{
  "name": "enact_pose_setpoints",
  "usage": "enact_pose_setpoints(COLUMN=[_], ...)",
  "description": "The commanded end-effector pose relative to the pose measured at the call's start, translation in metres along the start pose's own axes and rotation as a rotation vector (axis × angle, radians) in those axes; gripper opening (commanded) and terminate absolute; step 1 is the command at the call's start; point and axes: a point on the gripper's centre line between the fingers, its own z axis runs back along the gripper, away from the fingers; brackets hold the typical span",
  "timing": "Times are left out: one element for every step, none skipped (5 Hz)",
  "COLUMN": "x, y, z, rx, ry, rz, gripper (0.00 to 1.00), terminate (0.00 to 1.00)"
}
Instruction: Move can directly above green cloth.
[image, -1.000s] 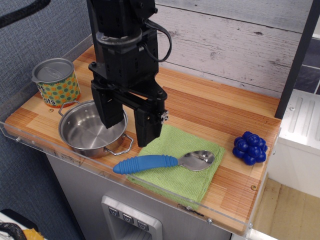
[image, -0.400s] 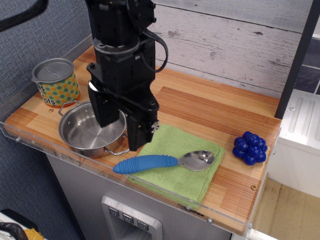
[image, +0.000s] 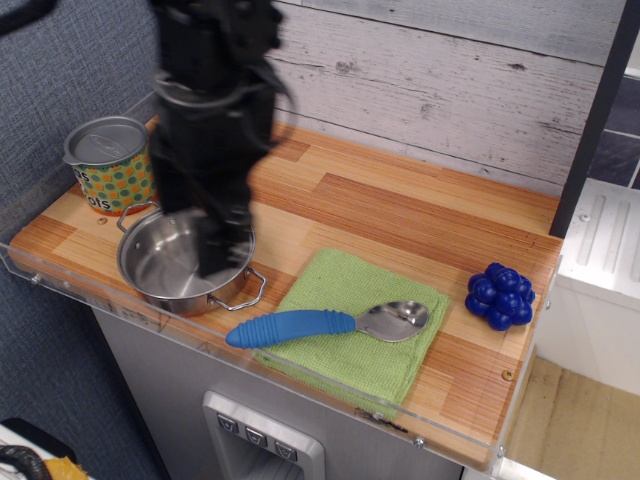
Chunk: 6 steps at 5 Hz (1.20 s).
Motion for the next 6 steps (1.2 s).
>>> enact_pose_setpoints(x=[-0.024,-0.053,-0.067,-0.081,-0.081,-0.075], y=[0.078,0.111,0.136,0.163,0.182,0.196], z=[-0.018,-0.029,-0.036,-0.052,-0.066,-0.077], rx=[0.02,0.025,0.05,0.044,0.017,0.022], ry=[0.052,0.141,0.219,0.295,0.295,0.255], rz=[-0.091,-0.042,-0.034,-0.066,-0.072,-0.106], gripper=[1.0,1.0,1.0,1.0,1.0,1.0], terminate=[0.0,0.0,0.0,0.0,0.0,0.0])
